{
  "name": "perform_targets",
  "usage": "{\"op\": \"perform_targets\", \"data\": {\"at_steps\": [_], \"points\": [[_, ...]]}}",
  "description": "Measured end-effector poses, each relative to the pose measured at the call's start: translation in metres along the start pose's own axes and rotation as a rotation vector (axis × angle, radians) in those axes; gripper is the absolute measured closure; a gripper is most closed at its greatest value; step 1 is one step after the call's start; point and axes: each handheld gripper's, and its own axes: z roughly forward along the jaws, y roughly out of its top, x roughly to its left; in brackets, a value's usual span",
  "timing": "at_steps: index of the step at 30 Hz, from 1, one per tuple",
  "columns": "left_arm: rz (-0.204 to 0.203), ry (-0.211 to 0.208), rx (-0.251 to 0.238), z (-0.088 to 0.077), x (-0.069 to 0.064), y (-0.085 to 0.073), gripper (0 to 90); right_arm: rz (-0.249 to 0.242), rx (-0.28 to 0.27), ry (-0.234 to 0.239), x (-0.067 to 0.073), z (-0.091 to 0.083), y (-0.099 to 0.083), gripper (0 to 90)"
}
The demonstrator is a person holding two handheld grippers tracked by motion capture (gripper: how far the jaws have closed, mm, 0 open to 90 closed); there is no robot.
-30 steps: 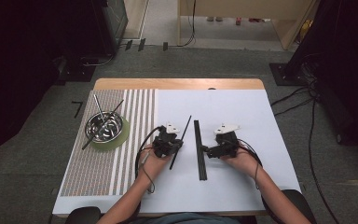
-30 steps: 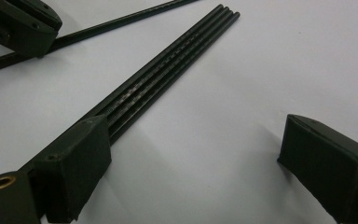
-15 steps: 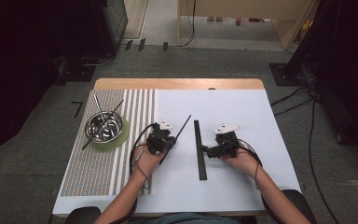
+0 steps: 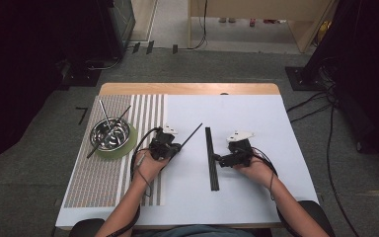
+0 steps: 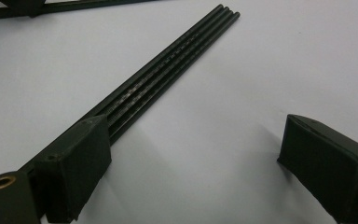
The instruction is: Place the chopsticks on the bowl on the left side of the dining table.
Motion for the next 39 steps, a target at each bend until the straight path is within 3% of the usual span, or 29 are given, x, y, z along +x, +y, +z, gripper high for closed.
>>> {"op": "perform_targets", "data": {"at_steps": [14,25,39], "points": [[-0.013,0.039,-0.05,0.001,-0.005,-0.008,86.4,0.0,0.0,0.0,0.0,0.0,0.0,8.3],[-0.026,0.021,-0.036,0.0,-0.003,-0.004,87.6,0.001,0.0,0.0,0.0,0.0,0.0,8.3],[-0.05,0.015,-0.062,-0.011,0.004,0.001,87.5,0.001,0.0,0.0,0.0,0.0,0.0,8.3]]}}
